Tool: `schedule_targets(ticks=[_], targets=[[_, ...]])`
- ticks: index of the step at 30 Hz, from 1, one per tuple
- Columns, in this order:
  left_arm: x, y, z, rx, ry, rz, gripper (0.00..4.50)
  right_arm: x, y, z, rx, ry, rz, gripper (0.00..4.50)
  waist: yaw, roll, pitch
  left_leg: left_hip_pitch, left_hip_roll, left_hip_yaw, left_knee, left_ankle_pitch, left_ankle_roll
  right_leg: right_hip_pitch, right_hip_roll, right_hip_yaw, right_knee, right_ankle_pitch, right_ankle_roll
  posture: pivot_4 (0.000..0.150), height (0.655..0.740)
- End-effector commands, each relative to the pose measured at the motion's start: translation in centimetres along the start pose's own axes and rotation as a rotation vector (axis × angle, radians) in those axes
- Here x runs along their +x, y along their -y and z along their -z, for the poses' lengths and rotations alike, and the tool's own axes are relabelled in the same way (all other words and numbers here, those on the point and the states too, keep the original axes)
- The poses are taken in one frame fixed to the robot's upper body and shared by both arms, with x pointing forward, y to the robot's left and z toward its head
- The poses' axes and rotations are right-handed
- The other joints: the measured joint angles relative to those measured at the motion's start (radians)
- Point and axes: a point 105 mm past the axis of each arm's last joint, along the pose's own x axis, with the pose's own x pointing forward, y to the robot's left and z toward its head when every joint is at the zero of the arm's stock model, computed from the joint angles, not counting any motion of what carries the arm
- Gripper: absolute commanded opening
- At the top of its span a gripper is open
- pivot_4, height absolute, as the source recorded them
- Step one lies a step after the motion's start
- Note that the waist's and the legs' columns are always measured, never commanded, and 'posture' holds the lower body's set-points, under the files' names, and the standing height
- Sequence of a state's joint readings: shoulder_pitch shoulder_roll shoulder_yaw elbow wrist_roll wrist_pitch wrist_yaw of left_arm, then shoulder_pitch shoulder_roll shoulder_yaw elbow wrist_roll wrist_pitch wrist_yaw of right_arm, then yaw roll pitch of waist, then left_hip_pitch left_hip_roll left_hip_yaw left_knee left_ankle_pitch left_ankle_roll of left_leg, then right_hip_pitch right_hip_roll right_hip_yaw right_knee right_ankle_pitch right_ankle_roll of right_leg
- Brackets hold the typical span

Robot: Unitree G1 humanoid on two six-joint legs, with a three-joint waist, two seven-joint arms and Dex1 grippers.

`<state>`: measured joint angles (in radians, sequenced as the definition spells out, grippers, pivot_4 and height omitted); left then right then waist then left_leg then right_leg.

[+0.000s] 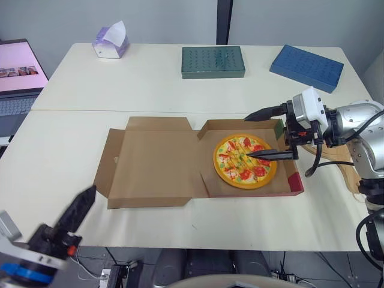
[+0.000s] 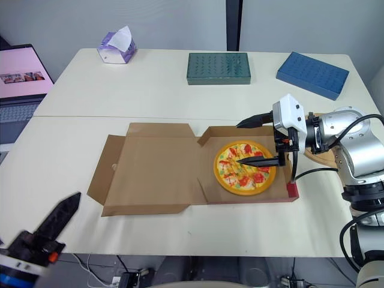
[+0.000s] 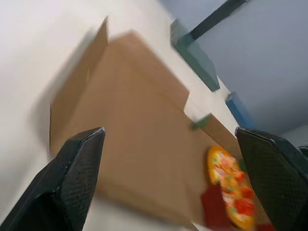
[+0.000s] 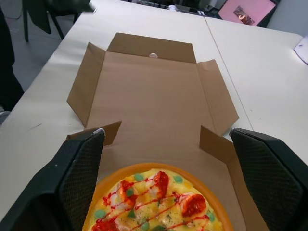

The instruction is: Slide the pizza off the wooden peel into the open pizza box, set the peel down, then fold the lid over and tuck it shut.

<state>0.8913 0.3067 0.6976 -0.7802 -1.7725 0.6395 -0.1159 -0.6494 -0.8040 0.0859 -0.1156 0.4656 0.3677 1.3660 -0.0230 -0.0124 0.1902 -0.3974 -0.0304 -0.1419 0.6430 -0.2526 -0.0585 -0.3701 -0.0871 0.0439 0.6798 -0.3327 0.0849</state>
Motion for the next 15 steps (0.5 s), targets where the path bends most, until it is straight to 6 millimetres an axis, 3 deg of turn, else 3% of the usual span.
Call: schedule_targets(ticks=[1, 10, 15], targets=[[0.5, -0.3, 0.8, -0.142, 0.03, -0.015, 4.5, 0.1, -0.3, -1.7, -0.048, 0.025, -0.027, 4.47, 0.0, 0.0, 0.0, 0.0, -0.002, 0.0, 0.0, 0.0, 0.0, 0.0, 0.0, 0.0, 0.0, 0.0, 0.0, 0.15, 0.74], [2.7, -2.1, 2.8, -0.339, 0.115, -0.083, 4.5, -0.3, -0.4, -2.3, -0.046, 0.01, -0.025, 4.47, -0.002, -0.002, -0.001, 0.0, -0.005, 0.001, 0.0, 0.0, 0.0, 0.0, 0.001, 0.001, 0.0, 0.0, 0.0, 0.15, 0.74], [2.6, -1.9, 4.3, -0.389, 0.1, -0.108, 4.5, -0.7, -0.4, -2.4, -0.04, -0.004, -0.017, 4.47, -0.002, -0.002, -0.001, 0.0, -0.005, 0.001, 0.0, 0.0, 0.0, 0.0, 0.0, 0.001, 0.0, 0.0, 0.0, 0.15, 0.74]])
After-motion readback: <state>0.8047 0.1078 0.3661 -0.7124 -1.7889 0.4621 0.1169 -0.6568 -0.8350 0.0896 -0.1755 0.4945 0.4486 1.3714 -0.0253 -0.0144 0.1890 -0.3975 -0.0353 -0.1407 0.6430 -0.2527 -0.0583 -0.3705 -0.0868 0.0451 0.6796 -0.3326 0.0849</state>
